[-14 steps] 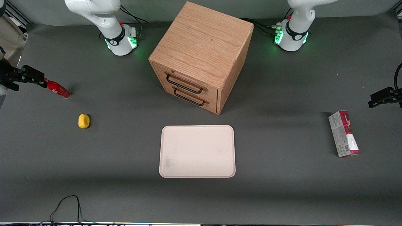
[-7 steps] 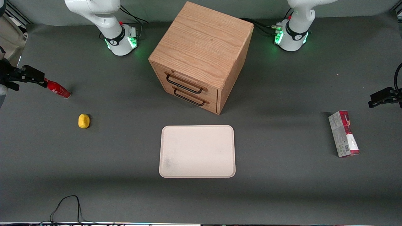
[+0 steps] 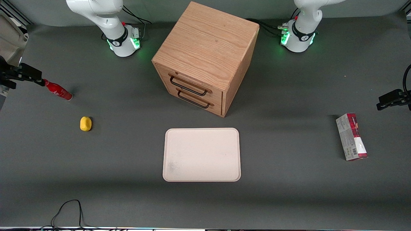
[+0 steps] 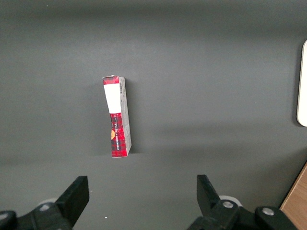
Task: Place coke bottle on tray
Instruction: 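Move the right gripper over the red Coca-Cola bottle lying on the table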
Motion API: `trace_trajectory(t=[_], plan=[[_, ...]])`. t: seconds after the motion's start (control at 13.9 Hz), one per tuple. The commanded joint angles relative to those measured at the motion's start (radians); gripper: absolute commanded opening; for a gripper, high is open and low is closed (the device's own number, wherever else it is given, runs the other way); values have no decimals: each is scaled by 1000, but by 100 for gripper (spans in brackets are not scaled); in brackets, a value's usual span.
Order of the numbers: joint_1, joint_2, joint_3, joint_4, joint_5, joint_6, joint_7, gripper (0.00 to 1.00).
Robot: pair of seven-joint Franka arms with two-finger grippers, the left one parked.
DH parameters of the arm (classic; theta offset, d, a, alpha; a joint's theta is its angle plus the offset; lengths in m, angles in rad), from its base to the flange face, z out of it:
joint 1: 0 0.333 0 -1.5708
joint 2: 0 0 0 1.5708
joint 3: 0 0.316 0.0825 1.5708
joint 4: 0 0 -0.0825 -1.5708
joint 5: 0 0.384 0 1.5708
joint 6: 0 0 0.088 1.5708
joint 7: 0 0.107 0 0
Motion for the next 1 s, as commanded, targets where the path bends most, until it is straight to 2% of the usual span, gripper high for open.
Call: trace_trajectory(t=[0.0, 0.36, 0.65, 0.79, 0.93], plan=[[13, -54, -71, -5, -13, -42, -57, 100], [14, -195, -224, -129, -30, -38, -193, 100], [14, -324, -339, -233, -99, -15, -327, 100], [16, -364, -422, -275, -103, 7, -413, 100], [16, -403, -465, -318, -152, 37, -474, 100]])
